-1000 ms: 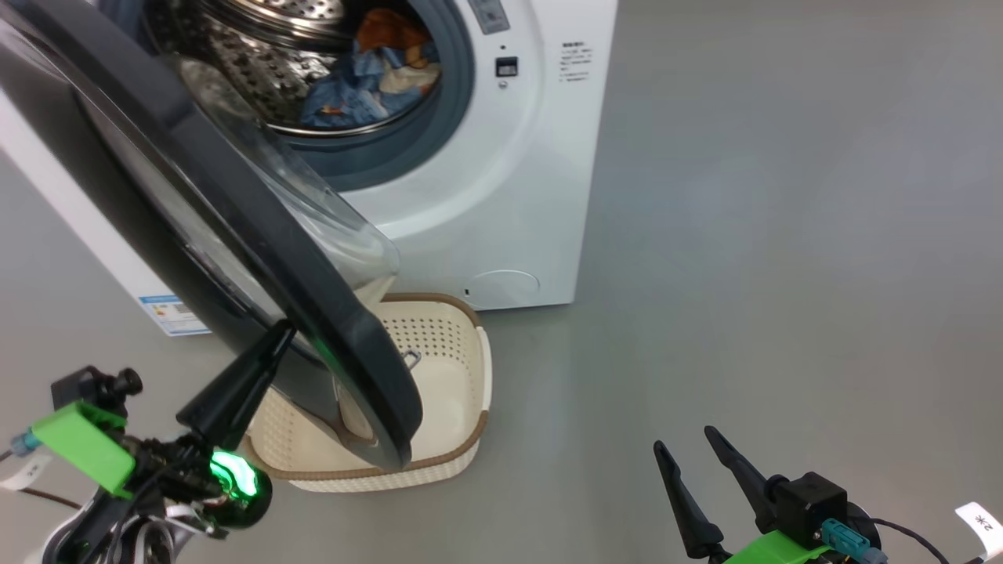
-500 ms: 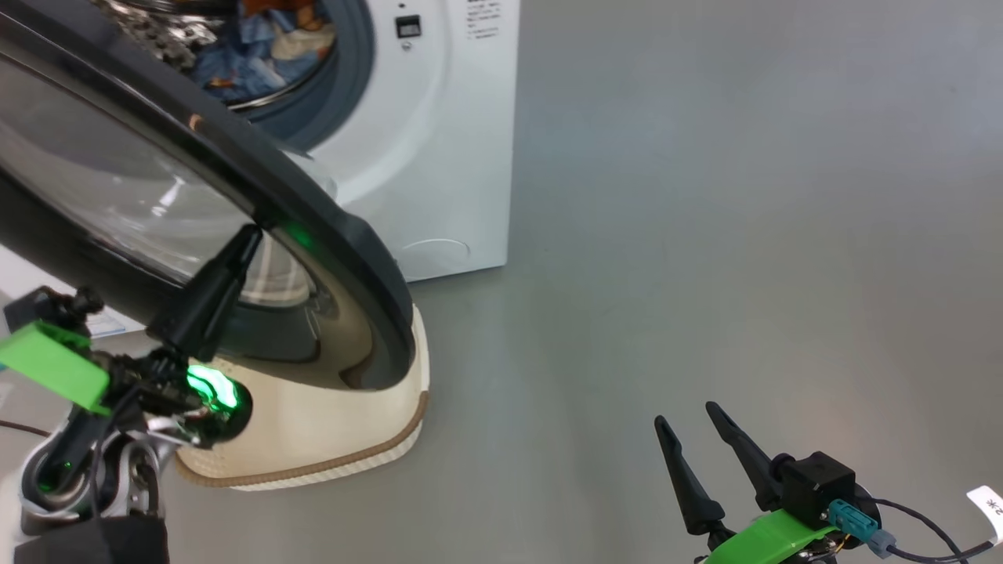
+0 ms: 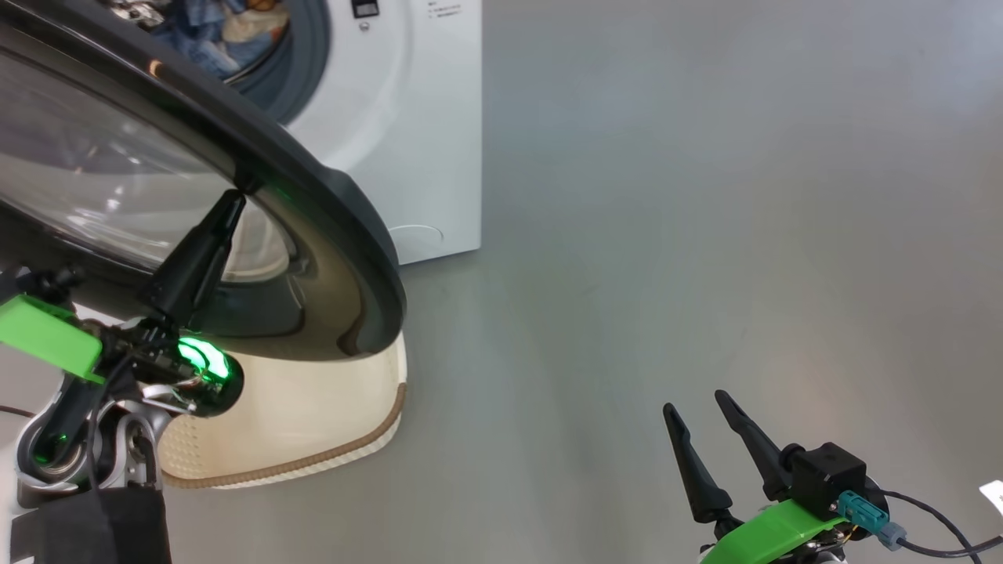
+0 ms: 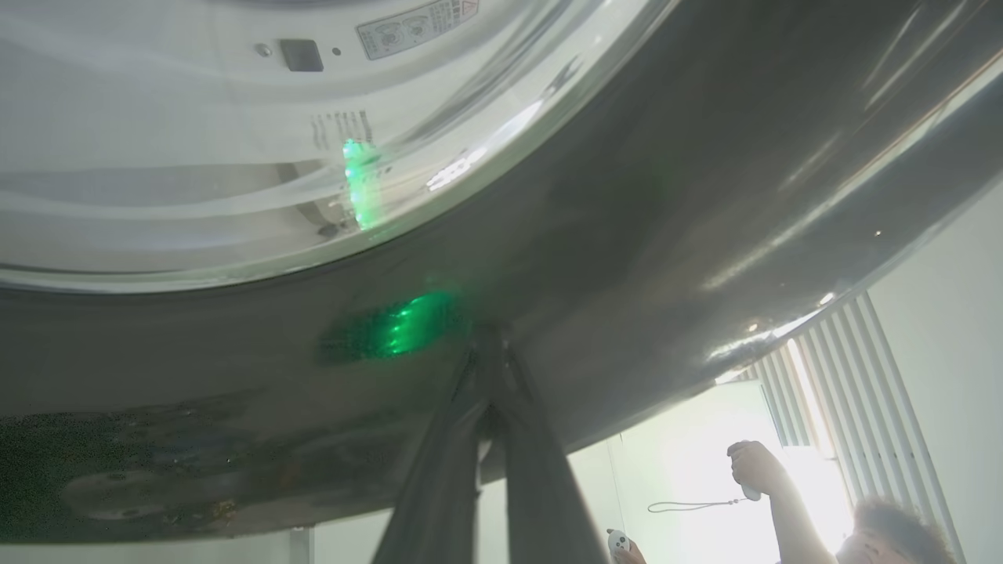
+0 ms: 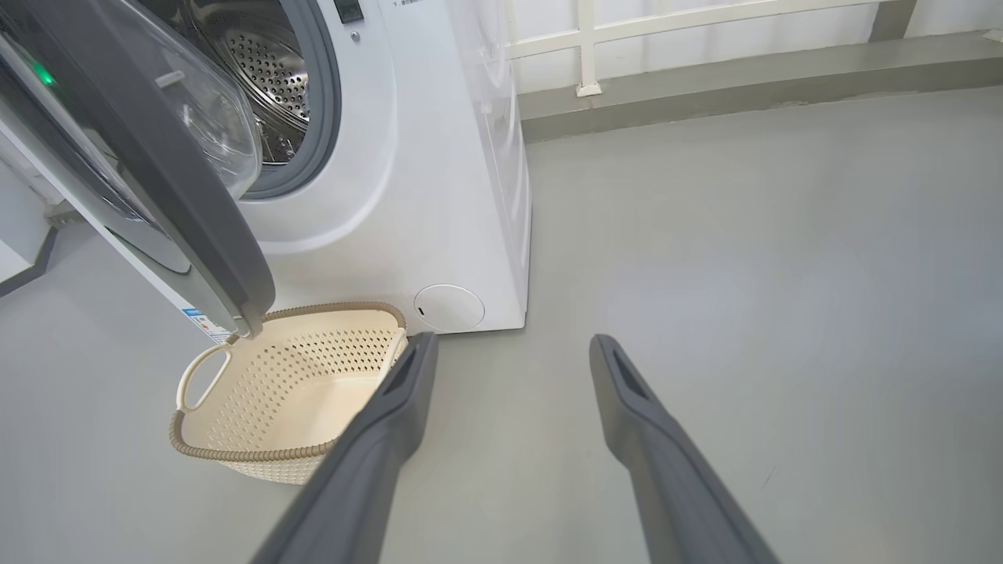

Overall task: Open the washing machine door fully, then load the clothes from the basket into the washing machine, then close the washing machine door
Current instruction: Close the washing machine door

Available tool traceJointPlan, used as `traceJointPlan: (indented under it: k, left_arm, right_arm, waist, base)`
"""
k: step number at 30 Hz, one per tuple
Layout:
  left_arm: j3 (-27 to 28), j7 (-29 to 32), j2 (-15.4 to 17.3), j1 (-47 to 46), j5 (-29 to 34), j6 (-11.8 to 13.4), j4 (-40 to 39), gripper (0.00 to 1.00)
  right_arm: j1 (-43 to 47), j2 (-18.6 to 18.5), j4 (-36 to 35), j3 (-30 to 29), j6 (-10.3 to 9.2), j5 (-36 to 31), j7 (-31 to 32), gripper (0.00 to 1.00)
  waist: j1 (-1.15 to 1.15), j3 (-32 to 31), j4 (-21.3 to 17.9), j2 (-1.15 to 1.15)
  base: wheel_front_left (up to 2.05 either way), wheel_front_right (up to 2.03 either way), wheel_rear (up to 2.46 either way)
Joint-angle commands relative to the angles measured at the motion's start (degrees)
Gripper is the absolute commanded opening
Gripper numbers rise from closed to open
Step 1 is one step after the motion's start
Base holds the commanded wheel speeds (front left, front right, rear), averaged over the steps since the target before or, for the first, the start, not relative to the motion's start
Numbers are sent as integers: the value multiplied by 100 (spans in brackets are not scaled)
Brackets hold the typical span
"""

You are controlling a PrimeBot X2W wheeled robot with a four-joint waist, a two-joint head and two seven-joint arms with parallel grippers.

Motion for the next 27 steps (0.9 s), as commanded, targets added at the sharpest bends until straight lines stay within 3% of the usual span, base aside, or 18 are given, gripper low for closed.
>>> traceJointPlan:
  k: [1, 20, 27]
  left_arm:
    - [165, -35, 150, -103, 17, -40, -99, 0]
    - [35, -754, 150, 755, -23, -40, -378, 0]
    - [-9, -1379, 150, 1228, -113, -40, -550, 0]
  right_arm:
    - [-111, 3, -135, 98, 9, 64, -27, 100]
    - [12, 3, -23, -44, 9, 40, -27, 100]
    - [87, 3, -18, -52, 9, 37, -27, 100]
  waist:
    - [0, -56, 79, 0]
    - [0, -550, 656, 0]
    - [0, -746, 790, 0]
  base:
    - [0, 0, 0]
    - [0, 0, 0]
    - [0, 0, 0]
